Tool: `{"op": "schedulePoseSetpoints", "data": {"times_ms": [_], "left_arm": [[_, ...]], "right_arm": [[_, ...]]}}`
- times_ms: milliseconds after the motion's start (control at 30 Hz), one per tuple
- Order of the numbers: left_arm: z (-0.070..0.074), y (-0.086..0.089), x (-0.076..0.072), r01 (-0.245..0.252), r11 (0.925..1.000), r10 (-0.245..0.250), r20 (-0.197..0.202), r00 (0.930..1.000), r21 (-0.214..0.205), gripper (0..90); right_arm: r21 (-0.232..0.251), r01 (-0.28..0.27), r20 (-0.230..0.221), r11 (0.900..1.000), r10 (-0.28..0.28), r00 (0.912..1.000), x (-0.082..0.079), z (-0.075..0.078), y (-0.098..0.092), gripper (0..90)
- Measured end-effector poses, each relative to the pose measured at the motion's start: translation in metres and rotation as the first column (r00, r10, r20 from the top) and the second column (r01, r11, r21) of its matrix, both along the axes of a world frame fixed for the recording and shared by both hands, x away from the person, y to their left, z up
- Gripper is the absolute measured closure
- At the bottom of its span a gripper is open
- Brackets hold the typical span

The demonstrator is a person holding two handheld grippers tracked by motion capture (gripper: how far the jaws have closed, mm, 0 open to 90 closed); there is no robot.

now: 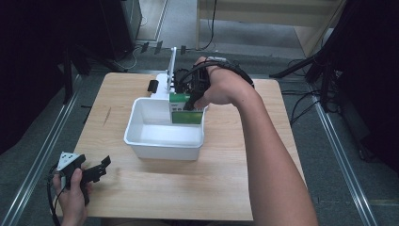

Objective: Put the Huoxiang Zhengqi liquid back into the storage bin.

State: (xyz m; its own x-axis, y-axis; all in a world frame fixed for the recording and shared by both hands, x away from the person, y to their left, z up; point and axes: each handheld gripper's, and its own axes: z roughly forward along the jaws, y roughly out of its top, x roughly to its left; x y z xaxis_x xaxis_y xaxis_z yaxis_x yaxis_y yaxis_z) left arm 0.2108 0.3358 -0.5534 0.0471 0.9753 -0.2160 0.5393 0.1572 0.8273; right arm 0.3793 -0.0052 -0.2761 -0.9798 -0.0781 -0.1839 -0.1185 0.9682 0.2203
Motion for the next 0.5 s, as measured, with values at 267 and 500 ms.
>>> {"op": "schedulePoseSetpoints", "data": {"times_ms": [267,500], "left_arm": [[0.0,0.0,0.0,0.003,1.0,-0.003,-0.001,1.0,0.002,1.0],[0.0,0.001,0.0,0.003,1.0,-0.003,-0.005,1.0,0.001,1.0]], "right_arm": [[-0.004,0.002,-0.013,1.0,-0.002,0.9999,0.005,-0.013,0.001,64.0],[-0.013,0.015,-0.019,0.9998,-0.015,0.9997,0.01,-0.028,0.0,63.9]]}}
